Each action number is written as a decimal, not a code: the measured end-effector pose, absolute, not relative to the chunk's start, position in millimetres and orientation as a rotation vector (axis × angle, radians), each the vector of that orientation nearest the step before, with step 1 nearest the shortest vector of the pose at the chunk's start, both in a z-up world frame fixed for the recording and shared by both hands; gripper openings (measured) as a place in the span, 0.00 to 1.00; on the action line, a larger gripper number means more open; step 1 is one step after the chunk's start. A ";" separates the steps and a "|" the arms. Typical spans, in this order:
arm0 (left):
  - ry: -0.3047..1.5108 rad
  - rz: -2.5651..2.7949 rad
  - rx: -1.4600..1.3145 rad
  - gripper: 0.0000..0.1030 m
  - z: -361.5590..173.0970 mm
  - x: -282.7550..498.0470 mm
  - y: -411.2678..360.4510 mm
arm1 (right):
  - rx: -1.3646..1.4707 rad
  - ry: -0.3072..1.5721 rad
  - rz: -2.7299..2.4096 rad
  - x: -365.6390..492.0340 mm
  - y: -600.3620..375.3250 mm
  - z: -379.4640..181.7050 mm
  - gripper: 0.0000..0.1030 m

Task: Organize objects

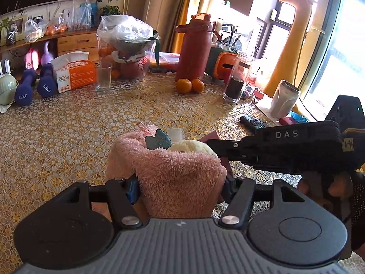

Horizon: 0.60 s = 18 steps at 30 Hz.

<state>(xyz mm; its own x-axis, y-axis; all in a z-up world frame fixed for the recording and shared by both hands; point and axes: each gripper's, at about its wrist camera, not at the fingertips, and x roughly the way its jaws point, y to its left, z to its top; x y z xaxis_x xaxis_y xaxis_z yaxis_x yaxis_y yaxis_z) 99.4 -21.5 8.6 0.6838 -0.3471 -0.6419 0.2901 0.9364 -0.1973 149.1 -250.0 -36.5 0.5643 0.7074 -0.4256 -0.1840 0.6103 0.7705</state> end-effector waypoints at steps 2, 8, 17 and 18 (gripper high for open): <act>0.752 -0.354 -0.072 0.63 1.6 102.7 -25.4 | 0.748 0.811 0.581 148.0 -247.1 -36.9 0.04; 0.808 -0.271 -0.059 0.63 -24.2 118.4 -14.5 | 0.773 0.836 0.564 146.2 -247.3 -43.1 0.05; 0.785 -0.193 -0.083 0.63 -18.8 116.9 17.9 | 0.739 0.874 0.542 157.4 -240.7 -31.6 0.06; 0.775 -0.193 -0.086 0.63 -15.6 115.0 19.9 | 0.726 0.881 0.543 160.6 -236.8 -28.7 0.06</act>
<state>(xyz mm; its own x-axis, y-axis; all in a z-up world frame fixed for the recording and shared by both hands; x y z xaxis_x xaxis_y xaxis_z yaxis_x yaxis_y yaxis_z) 115.0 19.9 -15.6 0.6978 -0.2048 -0.6864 0.1417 0.9788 -0.1480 160.6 -236.8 -28.7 0.5320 0.6888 -0.4924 -0.1296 0.6409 0.7566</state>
